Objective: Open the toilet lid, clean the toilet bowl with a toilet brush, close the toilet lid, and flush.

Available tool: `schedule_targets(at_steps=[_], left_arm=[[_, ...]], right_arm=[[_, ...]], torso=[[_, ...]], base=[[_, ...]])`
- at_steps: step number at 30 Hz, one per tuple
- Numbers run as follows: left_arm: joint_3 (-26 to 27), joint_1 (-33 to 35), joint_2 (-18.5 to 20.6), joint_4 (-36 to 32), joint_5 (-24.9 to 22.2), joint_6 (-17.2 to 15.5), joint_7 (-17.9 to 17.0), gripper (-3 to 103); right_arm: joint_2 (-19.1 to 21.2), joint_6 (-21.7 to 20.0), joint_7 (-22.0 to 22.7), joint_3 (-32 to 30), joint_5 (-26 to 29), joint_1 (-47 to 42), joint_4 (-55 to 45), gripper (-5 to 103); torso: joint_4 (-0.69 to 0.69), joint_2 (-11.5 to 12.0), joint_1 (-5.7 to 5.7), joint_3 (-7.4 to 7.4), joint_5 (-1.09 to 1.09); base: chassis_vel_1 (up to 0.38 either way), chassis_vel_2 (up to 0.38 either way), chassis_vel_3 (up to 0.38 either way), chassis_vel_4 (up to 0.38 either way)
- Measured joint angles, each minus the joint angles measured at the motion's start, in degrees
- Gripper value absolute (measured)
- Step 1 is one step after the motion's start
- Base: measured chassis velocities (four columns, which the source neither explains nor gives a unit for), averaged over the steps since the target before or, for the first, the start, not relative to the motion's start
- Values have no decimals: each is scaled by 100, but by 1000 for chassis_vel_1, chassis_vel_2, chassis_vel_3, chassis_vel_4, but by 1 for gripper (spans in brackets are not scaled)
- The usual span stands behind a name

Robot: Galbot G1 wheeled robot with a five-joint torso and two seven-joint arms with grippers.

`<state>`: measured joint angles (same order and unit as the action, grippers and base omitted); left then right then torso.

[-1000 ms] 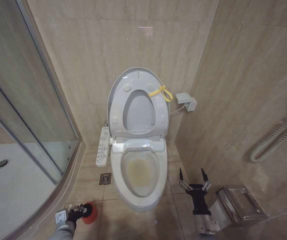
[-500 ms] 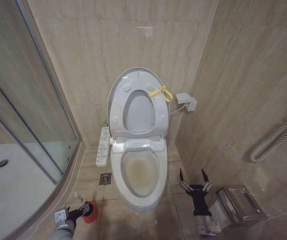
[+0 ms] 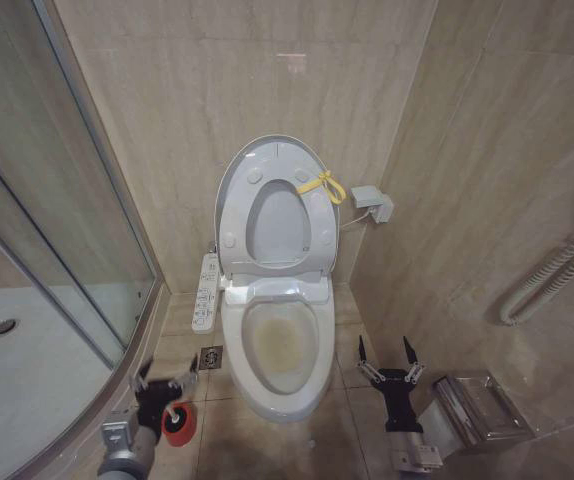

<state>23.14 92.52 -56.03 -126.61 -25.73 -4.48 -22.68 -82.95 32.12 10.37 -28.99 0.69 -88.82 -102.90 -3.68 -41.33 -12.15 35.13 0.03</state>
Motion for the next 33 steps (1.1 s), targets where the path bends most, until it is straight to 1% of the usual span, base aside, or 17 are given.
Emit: schedule_targets(at_steps=[1,2,3,5,6,7,8,9,10,14,15,17,19,20,29,33], left_arm=[[66,16,18,-80,27,64,96,100],[168,30,44,-193,16,147,261,100],[168,30,44,-193,16,147,261,100],[284,16,68,-226,16,325,479,100],[403,-41,100,-197,62,613,832,100],[450,-70,112,-158,89,742,974,100],[450,-70,112,-158,89,742,974,100],[530,-126,132,-107,108,921,1163,100],[614,-213,155,-77,27,1088,1329,100],[726,-325,123,-99,-152,1190,1424,100],[798,-364,69,-123,-178,1264,1489,100],[828,-371,43,-153,-189,1289,1510,100],[880,-369,5,-235,-201,1311,1521,100],[950,-348,-41,-385,-208,1317,1522,100],[1227,-251,-71,-742,-219,1256,1507,100],[1333,-258,-63,-806,-239,1213,1417,100]], right_arm=[[-1,0,1,3,-2,-6,-15,100],[-4,2,1,10,-11,-11,-24,100],[-4,2,1,10,-11,-11,-24,100],[-9,10,-4,14,-39,-17,-30,100],[-18,45,-21,19,-49,-17,-40,100],[-26,62,-32,24,-45,-19,-62,100],[-26,62,-32,24,-45,-19,-62,100],[-38,71,-43,35,-41,-26,-106,100],[-64,75,-59,43,-6,-30,-198,100],[-116,47,-98,26,80,-24,-387,100],[-142,4,-118,9,163,-13,-533,100],[-151,-15,-127,1,195,-8,-595,100],[-163,-48,-132,-25,237,-2,-689,100],[-174,-87,-147,-72,292,3,-825,100],[-169,-148,-162,-175,632,39,-1054,100],[-150,-168,-176,-210,711,110,-1067,100]], torso=[[0,0,0,0,-1],[-1,0,0,0,0],[-1,0,0,0,0],[0,0,0,0,1],[-1,0,0,0,-1],[-1,0,0,0,0],[-1,0,0,0,0],[0,0,0,0,0],[-1,0,0,0,-1],[-1,0,0,0,0],[-1,0,0,0,-1],[-1,0,0,0,-1],[0,0,0,0,-1],[0,0,0,0,0],[0,1,0,0,1],[0,1,0,0,1]], base=[[0,0,0,0],[0,0,0,0],[0,0,0,0],[0,0,0,0],[0,0,0,0],[0,0,0,0],[0,0,0,0],[0,0,0,0],[0,0,0,0],[0,0,0,0],[0,0,0,0],[0,0,0,0],[0,0,0,0],[0,0,0,0],[0,0,0,0],[0,0,0,0]])
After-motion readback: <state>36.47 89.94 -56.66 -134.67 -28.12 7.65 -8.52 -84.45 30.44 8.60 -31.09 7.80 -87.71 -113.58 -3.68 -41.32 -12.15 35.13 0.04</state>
